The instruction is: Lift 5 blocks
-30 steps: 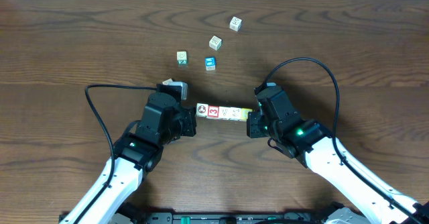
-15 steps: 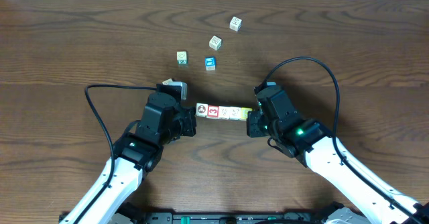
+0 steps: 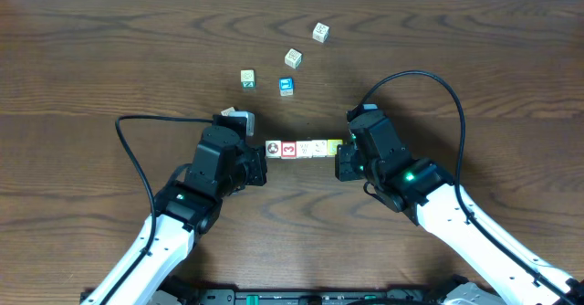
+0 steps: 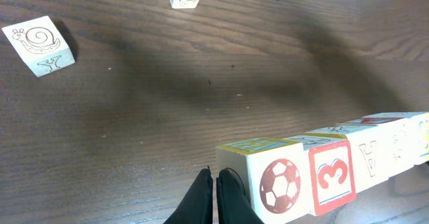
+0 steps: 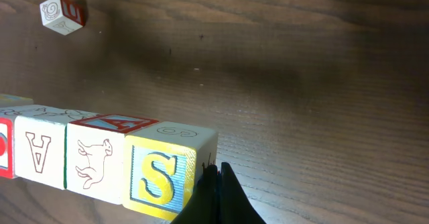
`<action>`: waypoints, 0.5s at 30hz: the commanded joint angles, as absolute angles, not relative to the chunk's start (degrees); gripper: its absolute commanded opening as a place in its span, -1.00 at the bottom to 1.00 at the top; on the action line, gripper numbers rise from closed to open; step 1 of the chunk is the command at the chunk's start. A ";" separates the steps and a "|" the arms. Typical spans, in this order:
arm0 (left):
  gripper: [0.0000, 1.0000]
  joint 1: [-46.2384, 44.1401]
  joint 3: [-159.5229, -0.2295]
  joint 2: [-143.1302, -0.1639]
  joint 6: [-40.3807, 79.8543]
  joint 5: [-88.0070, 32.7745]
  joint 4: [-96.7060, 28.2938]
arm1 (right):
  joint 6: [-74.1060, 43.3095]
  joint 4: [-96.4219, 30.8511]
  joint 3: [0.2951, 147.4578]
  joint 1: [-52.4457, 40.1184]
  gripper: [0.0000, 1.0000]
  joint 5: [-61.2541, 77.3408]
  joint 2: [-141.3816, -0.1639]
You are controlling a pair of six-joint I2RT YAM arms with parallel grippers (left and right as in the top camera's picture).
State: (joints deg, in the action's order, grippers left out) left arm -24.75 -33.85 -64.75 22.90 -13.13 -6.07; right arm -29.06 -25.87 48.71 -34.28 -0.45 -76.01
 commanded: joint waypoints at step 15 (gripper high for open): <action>-0.86 -30.20 -36.77 -64.20 20.64 -26.55 -5.50 | -28.21 -23.22 52.07 -39.11 -0.97 15.92 -75.20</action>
